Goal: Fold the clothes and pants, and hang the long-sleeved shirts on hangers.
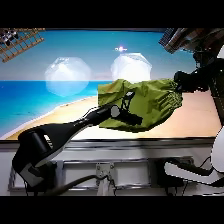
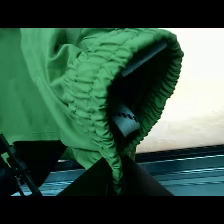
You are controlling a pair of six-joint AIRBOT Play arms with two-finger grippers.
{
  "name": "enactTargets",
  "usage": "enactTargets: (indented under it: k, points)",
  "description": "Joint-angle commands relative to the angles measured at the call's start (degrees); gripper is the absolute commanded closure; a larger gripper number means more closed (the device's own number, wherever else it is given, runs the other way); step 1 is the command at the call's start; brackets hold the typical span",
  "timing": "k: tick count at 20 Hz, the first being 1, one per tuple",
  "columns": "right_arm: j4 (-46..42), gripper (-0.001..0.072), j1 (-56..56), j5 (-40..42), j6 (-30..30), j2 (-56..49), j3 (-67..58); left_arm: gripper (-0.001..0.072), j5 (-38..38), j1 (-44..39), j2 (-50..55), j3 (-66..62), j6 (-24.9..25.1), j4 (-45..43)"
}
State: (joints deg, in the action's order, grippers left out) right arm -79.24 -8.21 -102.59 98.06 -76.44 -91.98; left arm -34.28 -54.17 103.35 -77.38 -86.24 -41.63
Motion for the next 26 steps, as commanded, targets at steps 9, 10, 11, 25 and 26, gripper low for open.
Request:
enactTargets:
  k: [9,10,11,25,26]
  points:
    - [1.33,0.0674,3.26,-1.36,0.28,0.02,-1.07,0.0701,2.21,-1.73,3.89,-0.04,1.84,13.31]
    - [1.38,0.0674,3.26,-1.62,0.28,0.02,-1.07,0.0701,1.9,-1.75,4.39,-0.04,1.81,13.42]
    - [1.4,0.0674,3.26,-2.08,0.26,0.02,-1.07,0.0701,1.77,-1.92,4.72,-0.04,1.84,13.4]
    - [2.47,0.0674,3.26,-2.43,0.2,0.02,-1.25,0.0702,1.95,-2.99,5.53,-0.04,1.81,12.79]
    - [2.75,0.0674,3.26,-2.45,0.2,0.02,-1.25,0.0702,1.92,-2.99,5.53,-0.04,1.81,12.39]
